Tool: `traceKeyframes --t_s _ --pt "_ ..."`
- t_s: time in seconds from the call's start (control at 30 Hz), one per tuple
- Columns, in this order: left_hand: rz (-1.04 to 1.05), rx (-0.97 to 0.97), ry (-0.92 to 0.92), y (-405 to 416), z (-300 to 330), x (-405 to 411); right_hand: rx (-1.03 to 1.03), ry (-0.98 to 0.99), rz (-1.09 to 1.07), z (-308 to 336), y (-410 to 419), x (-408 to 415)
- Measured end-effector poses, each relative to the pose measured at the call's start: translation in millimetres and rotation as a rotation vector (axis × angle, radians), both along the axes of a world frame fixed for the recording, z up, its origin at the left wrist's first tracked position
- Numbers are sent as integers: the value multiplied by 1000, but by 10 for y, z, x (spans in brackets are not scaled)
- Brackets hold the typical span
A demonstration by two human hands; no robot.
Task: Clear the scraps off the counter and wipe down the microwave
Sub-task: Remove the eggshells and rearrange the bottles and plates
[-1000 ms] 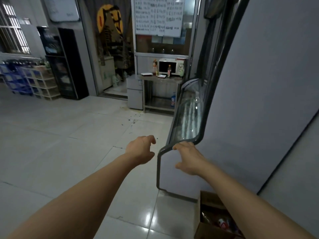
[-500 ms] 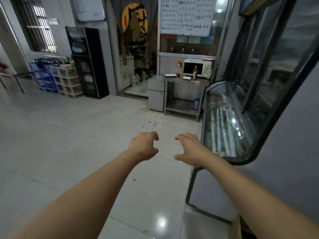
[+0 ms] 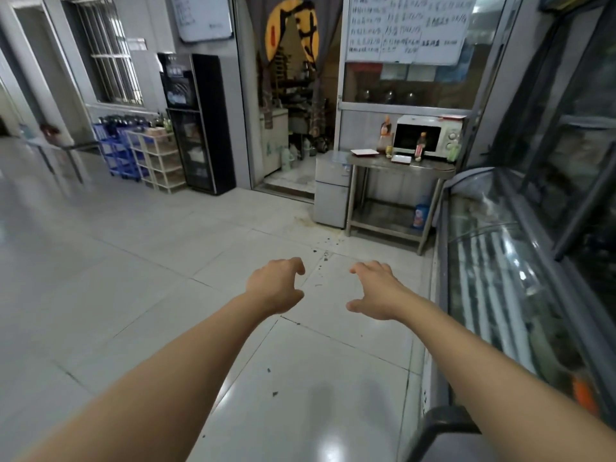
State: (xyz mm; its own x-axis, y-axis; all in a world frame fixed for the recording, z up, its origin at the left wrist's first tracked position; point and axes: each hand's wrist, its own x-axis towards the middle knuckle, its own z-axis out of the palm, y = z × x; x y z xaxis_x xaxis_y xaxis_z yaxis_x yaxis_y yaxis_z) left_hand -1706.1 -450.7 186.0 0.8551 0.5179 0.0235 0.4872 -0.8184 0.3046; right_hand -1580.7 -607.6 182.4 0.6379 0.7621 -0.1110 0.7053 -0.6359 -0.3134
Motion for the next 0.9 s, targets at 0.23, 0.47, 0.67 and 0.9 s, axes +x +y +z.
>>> traceKeyframes --t_s 0.23,0.47,0.67,0.9 --pt "-27 15 35 688 10 1045 24 5 -20 -30 585 991" --pt "-103 20 54 1511 -74 2343 25 -19 -70 -102 1263 2150" --pt "-167 26 76 2248 13 3600 12 -22 -138 -27 1868 3261" --pt "-231 36 62 2709 -4 4938 28 12 -221 -1 2278 4436"
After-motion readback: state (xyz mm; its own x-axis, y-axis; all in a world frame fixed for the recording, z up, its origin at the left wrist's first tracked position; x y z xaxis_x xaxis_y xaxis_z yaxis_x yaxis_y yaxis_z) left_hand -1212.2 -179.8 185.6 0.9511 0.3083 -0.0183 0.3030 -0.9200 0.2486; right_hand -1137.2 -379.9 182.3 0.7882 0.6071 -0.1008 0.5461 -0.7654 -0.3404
